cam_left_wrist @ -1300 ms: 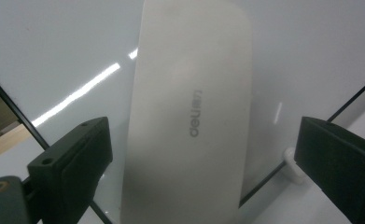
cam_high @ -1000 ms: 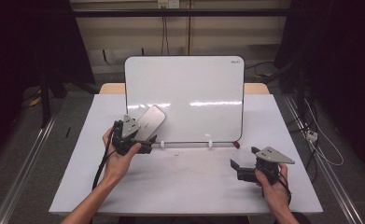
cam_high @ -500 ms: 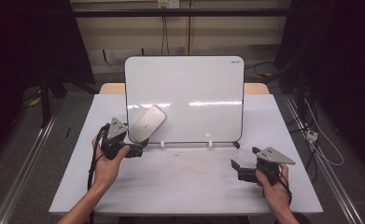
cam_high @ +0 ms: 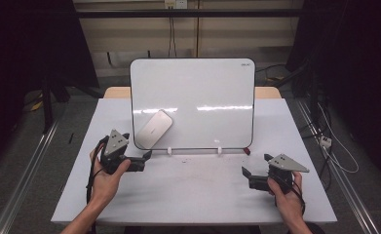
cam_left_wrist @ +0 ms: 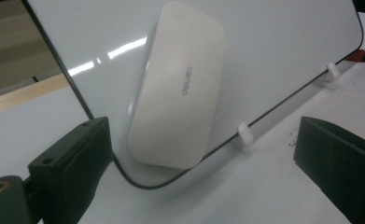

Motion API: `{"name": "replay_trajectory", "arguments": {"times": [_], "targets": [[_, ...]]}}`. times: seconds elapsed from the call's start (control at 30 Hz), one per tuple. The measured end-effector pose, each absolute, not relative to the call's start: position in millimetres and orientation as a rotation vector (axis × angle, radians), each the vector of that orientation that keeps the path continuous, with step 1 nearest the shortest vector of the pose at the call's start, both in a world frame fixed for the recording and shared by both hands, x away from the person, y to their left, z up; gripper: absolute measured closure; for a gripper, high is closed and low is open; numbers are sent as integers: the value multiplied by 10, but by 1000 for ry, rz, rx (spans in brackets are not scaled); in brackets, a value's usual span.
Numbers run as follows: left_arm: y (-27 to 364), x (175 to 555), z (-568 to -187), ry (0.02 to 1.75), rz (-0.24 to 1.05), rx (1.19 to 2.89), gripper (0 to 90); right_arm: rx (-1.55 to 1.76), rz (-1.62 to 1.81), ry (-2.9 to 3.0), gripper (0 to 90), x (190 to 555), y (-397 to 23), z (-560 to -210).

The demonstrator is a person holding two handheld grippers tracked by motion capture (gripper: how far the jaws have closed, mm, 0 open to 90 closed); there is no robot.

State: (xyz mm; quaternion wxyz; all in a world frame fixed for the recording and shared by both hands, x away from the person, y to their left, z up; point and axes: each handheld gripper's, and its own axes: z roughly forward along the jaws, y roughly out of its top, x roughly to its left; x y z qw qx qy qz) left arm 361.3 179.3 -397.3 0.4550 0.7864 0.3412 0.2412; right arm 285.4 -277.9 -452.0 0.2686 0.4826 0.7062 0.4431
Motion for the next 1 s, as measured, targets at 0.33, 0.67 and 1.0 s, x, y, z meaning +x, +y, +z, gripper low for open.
{"name": "replay_trajectory", "arguments": {"times": [0.33,0.67,1.0], "targets": [[1939,3442,-4095,900,628,1959,45,1299,1184,1905,49,2843,-2787,-4522],[2043,3301,-4165,934,632,1964,45,1295,1179,1906,49,2836,-2791,-4521],[2118,3236,-4313,975,604,1954,45,1301,1182,1899,49,2821,-2806,-4519]]}}
